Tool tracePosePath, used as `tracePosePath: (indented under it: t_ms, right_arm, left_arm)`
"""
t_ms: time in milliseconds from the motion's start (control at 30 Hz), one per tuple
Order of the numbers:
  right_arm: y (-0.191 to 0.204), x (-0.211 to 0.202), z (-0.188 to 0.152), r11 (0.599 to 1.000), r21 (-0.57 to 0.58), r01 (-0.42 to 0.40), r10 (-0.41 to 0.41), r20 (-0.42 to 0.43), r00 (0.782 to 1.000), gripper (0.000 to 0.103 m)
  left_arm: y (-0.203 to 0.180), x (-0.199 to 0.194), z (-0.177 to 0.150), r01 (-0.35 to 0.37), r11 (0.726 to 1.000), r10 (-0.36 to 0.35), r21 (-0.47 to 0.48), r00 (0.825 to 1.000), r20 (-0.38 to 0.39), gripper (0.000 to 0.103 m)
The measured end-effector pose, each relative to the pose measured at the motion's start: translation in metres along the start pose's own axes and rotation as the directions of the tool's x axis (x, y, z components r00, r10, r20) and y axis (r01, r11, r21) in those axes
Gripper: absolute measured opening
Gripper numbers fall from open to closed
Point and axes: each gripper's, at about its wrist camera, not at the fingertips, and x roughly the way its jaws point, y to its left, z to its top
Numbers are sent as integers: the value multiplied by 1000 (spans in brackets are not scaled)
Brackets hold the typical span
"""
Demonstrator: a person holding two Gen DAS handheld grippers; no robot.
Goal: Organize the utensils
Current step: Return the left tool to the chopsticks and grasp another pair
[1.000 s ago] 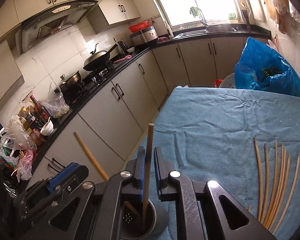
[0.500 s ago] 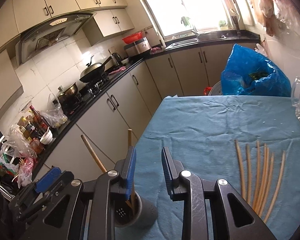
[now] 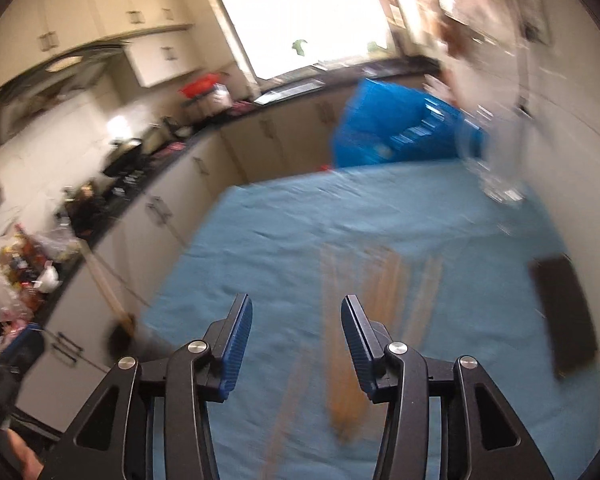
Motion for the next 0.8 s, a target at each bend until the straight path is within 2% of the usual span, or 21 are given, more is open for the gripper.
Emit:
tracePosePath:
  t_ms: [167, 300, 400, 600, 733, 800]
  right_arm:
    - [-65, 19, -24, 995, 77, 58, -50, -101, 994, 50]
    - [-88, 38, -22, 990, 125, 61, -43, -135, 990, 50]
    - [-93, 57, -12, 990, 120, 72, -54, -148, 987, 50]
    - [-92, 106, 17, 986, 98, 134, -112, -198, 974, 49]
    - [-93, 138, 33, 975, 65, 211, -189, -248, 950, 34]
    - [-90, 149, 43, 969, 33, 246, -230, -255, 939, 32]
  left_arm:
    - [-31, 53, -30, 57, 998, -56, 1, 985, -165, 61]
    - [-55, 94, -53, 43, 997, -27, 61, 969, -247, 61]
    - [-64, 121, -61, 34, 996, -7, 88, 956, -292, 61]
    - [-72, 162, -56, 20, 993, 22, 117, 937, -348, 61]
    - [-73, 182, -53, 31, 994, 13, 104, 920, -392, 53]
    - [-72, 190, -51, 40, 995, 3, 96, 912, -411, 51]
